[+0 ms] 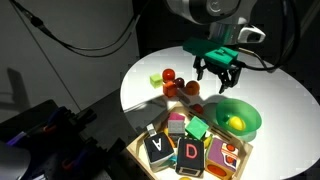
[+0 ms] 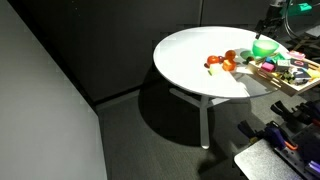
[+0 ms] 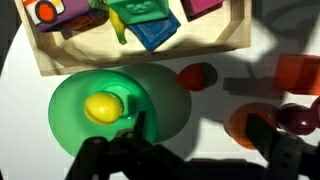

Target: Put the yellow ball in the green bowl then put the green block on the table.

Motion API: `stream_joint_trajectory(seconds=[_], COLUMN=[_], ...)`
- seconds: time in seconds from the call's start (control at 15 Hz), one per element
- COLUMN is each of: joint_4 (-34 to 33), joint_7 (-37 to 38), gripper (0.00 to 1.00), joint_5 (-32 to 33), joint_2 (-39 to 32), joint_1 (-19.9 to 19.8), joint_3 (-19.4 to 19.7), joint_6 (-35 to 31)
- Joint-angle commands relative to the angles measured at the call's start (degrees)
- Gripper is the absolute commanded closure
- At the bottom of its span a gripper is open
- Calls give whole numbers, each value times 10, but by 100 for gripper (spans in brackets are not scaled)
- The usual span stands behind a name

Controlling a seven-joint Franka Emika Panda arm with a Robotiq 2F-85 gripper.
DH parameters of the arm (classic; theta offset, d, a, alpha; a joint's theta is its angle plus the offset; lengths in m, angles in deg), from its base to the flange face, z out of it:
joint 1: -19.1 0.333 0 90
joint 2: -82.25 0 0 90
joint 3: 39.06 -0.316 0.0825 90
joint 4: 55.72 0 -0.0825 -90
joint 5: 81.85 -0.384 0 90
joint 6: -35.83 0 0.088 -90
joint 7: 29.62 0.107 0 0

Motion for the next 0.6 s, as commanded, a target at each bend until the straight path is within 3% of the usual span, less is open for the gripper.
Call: stream_joint_trajectory(seconds=[0.0,0.53], joint_4=[67,170], joint_7=[-13,-50], gripper=[0,0], joint_5=[-7,-12], joint_2=[57,134], joint_1=[6,14], joint_3=[-1,-2], joint_6=[-26,-74])
